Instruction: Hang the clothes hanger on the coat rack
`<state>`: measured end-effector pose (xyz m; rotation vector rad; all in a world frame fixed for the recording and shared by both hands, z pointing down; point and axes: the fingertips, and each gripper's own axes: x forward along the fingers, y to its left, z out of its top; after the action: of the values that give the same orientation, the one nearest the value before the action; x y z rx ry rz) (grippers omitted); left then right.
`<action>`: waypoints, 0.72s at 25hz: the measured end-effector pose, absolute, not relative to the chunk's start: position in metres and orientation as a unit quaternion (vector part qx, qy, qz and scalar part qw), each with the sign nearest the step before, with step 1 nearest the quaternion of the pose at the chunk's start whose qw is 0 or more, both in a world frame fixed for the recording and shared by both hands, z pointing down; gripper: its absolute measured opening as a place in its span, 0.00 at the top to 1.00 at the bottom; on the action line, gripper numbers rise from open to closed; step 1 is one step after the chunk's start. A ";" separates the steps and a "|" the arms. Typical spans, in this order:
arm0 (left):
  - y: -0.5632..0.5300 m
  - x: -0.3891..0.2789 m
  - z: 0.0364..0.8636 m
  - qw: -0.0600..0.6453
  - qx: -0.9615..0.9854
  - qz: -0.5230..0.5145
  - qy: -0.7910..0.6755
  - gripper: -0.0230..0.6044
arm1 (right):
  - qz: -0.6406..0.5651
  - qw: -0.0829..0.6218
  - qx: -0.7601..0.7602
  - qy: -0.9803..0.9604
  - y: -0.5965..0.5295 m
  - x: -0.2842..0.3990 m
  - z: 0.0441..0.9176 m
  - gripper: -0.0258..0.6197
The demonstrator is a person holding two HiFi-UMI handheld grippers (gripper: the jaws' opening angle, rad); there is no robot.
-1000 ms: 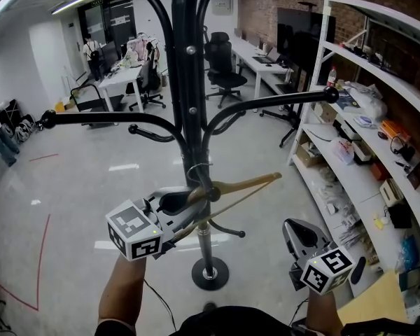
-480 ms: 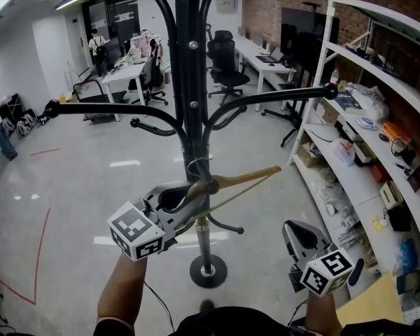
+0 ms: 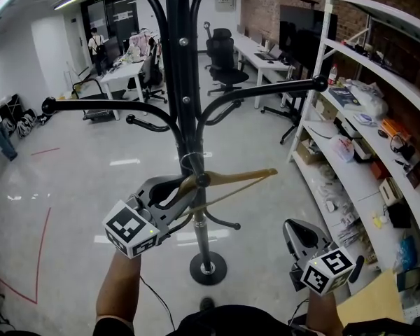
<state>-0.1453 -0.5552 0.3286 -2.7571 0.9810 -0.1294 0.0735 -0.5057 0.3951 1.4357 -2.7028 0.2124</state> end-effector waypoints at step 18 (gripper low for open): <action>-0.541 -0.166 0.302 0.158 -0.906 -0.064 0.387 0.76 | 0.068 0.025 0.451 -0.890 -0.495 0.078 0.392 0.95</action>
<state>-0.1663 -0.5409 0.3021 -2.5919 1.1062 -0.1836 0.0778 -0.4953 0.3920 1.3948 -2.7511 0.2097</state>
